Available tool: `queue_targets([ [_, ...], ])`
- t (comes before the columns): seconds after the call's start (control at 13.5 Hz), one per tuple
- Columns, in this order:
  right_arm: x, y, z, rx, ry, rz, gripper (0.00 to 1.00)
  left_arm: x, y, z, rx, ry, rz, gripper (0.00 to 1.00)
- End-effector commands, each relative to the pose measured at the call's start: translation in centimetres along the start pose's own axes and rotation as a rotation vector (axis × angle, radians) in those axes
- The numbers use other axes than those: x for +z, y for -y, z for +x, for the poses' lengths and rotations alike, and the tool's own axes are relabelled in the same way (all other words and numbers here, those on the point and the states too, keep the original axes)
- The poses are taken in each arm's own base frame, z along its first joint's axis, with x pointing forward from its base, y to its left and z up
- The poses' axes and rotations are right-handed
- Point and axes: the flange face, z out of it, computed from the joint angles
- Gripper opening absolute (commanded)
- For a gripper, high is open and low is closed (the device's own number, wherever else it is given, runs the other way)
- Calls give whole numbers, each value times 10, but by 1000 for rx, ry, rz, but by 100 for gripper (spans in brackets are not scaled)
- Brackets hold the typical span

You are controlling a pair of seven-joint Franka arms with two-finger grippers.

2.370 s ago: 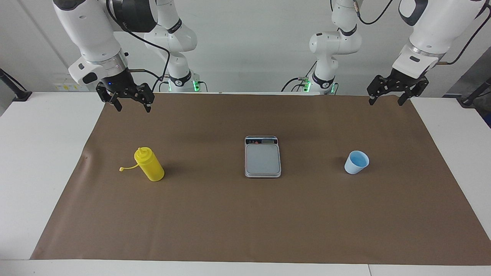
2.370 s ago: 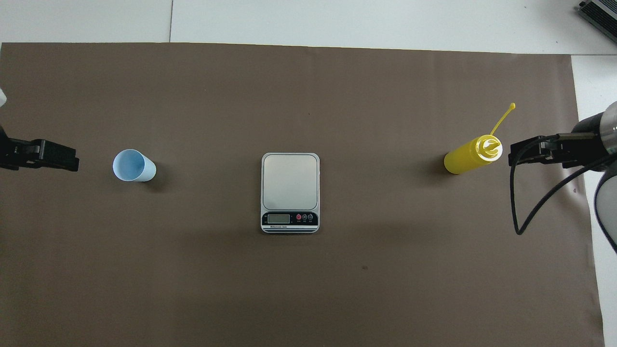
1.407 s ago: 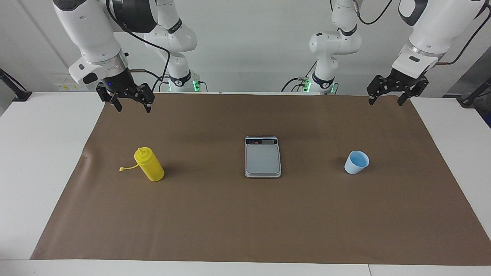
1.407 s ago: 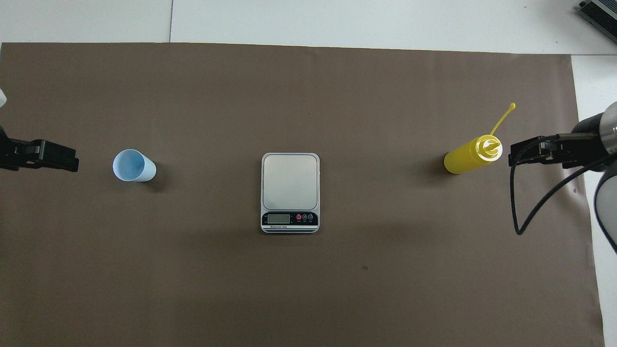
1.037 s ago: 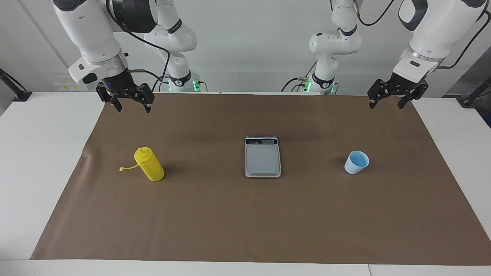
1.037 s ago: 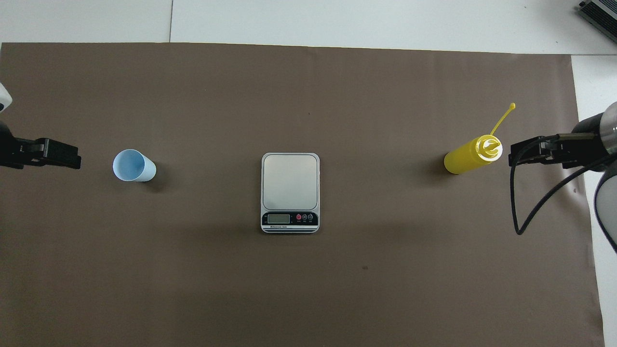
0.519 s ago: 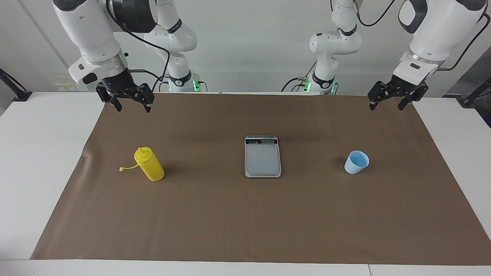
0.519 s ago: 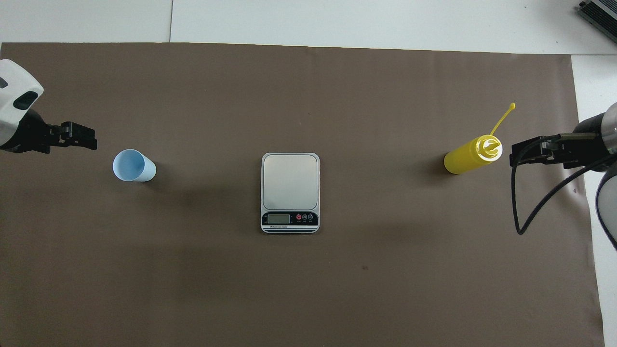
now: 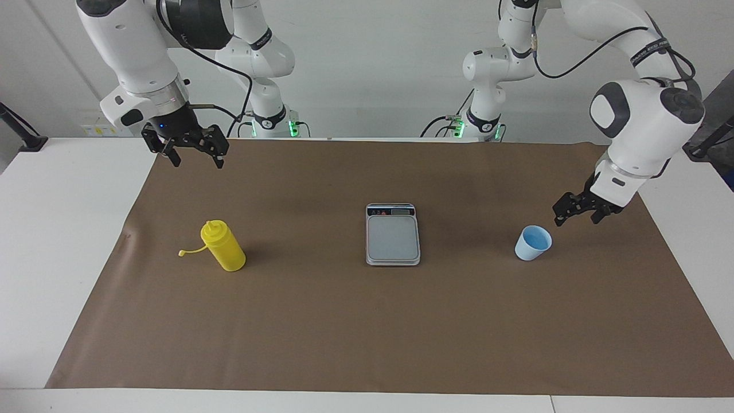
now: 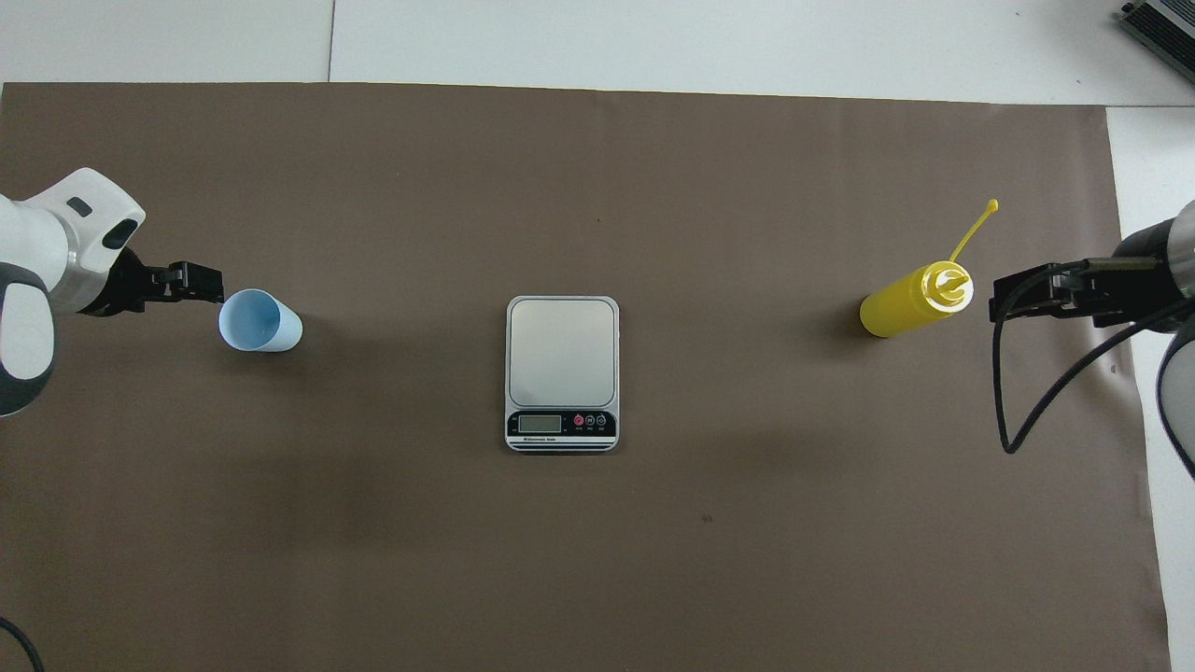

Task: Pour seasoning into cup on scale with both arms
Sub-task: 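Reach the left gripper to the light-blue cup and grasp it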

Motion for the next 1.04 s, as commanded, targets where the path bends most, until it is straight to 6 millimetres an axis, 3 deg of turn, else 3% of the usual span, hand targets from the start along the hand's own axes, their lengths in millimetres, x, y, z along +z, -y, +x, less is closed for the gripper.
queue_targets([
  [0.0, 1, -4, -4, -14, -1, 2, 100, 24, -2, -10, -29, -17, -25, 100],
  [0.15, 1, -4, -4, -14, -1, 2, 100, 34, -1, -10, -43, -12, -25, 100],
  [0.44, 1, -3, -4, -15, -1, 2, 100, 64, -14, -28, -85, -7, -24, 100],
  [0.67, 1, -5, -4, -12, -1, 2, 100, 66, -14, -30, -100, -1, -23, 100],
  [0.89, 1, -4, -4, -14, -1, 2, 100, 64, -15, -27, -97, -8, -23, 50],
  [0.96, 1, -3, -4, -15, -1, 2, 100, 64, -16, -26, -96, -10, -23, 27],
])
